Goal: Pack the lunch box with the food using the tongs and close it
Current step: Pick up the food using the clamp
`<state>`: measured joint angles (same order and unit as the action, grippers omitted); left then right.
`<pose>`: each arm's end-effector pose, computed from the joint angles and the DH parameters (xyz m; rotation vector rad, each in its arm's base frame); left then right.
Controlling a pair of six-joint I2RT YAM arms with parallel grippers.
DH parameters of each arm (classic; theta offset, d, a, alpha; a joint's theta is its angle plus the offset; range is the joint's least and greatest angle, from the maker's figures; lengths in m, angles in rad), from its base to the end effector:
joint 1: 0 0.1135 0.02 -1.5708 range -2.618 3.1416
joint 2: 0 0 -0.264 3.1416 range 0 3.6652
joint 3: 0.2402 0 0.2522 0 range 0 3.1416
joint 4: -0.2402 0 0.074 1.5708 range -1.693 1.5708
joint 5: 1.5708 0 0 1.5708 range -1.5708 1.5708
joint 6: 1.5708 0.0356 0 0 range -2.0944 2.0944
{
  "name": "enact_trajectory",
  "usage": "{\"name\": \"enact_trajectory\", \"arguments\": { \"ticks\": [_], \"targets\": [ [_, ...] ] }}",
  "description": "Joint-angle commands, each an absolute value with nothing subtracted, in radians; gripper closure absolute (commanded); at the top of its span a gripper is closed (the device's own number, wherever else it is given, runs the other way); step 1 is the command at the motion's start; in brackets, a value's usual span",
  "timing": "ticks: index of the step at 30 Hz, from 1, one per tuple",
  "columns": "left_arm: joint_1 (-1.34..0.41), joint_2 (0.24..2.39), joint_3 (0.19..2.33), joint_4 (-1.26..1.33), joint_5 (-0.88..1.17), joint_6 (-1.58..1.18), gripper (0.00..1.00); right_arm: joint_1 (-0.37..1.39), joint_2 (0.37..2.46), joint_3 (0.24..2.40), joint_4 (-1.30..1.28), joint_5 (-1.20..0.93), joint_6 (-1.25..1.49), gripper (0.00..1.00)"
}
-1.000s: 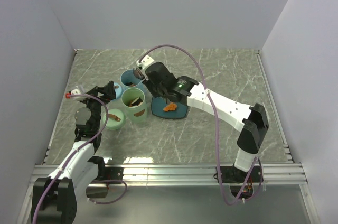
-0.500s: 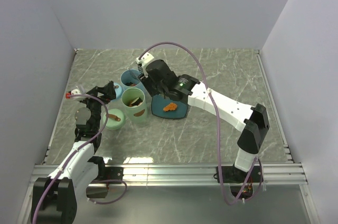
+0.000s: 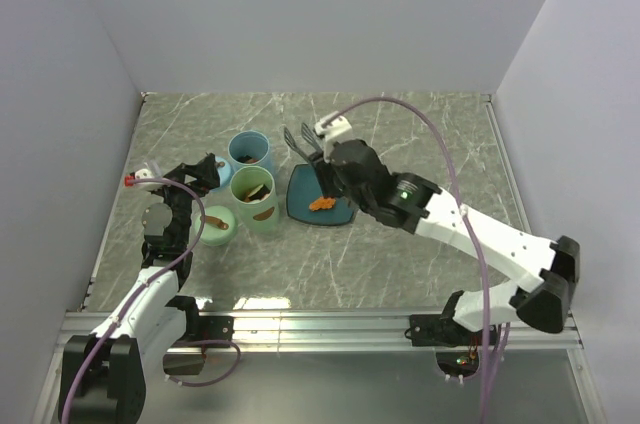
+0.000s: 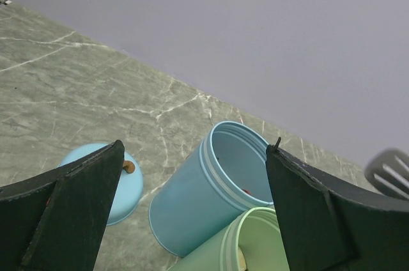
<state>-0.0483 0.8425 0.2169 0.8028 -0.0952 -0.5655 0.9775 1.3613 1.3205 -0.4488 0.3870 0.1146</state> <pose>0.1857 -0.0056 0.2350 -0.4371 1.3392 -0.4439 0.1826 0.2468 0.3714 -0.6288 1.9340 0.2914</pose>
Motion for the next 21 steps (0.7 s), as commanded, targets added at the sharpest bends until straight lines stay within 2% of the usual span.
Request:
{"name": "enact_trajectory", "arguments": {
  "ticks": [1,12,21],
  "targets": [
    [-0.041,0.85,0.233,0.839,-0.095,-0.571,0.01,0.989,1.286,1.229,-0.433,0.468,0.231,0.5],
    [-0.041,0.847,0.232,0.839,-0.086,-0.574,0.01,1.025,1.066,0.95,-0.519,0.466,0.466,0.5],
    [-0.041,0.842,0.23,0.838,-0.086,-0.575,0.01,1.029,1.089,0.891,-0.499,0.425,0.511,0.49]
  ]
}}
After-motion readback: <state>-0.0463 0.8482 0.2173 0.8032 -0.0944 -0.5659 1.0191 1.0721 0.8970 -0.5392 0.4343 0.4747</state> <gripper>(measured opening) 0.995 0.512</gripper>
